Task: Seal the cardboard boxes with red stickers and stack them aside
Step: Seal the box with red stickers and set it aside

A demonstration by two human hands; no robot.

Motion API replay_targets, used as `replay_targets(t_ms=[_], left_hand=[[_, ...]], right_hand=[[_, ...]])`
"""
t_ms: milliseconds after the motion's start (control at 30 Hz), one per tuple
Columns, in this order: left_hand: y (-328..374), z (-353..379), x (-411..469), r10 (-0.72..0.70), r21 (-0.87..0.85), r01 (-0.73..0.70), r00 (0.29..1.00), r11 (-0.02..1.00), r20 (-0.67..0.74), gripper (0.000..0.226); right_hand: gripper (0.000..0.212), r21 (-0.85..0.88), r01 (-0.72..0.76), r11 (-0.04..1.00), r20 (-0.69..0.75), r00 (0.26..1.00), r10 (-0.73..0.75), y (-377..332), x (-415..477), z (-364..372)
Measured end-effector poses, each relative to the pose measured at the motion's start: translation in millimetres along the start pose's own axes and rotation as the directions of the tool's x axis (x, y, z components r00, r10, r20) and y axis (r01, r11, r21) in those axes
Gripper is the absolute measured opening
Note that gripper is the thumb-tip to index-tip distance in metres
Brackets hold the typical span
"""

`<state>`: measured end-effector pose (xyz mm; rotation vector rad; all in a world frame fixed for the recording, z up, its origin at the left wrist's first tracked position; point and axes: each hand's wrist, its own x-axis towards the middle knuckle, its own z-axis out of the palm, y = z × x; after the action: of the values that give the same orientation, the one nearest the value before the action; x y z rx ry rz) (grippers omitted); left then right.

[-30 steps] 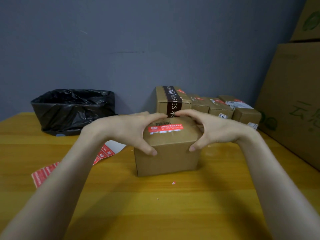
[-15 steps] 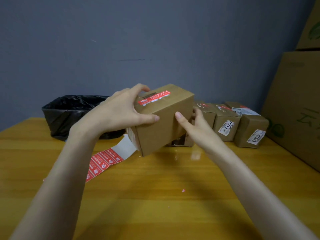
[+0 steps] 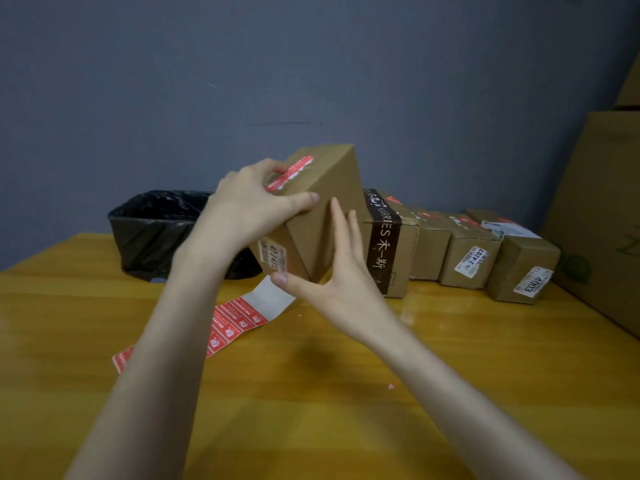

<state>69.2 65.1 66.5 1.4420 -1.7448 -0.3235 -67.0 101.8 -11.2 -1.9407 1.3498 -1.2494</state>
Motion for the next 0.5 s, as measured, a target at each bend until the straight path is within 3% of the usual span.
replay_targets(t_ms=[100, 300, 500], left_hand=[[-5.7, 9.6, 2.4, -0.005, -0.020, 0.004, 1.000, 1.000, -0.025, 0.072], [-15.6, 18.9, 8.4, 0.029, -0.297, -0.055, 0.996, 0.953, -0.089, 0.057], [-38.5, 44.6, 17.6, 0.045, -0.472, -0.043, 0.999, 0.881, -0.006, 0.053]], right_hand=[[0.105, 0.062, 0.011, 0.998, -0.058, 0.998, -0.007, 0.6, 12.9, 12.7], [0.081, 0.184, 0.036, 0.982, -0.170, 0.985, -0.005, 13.3, 46.9, 16.9], [0.066, 0.048, -0.042, 0.998, -0.157, 0.986, 0.049, 31.9, 60.9, 13.4]])
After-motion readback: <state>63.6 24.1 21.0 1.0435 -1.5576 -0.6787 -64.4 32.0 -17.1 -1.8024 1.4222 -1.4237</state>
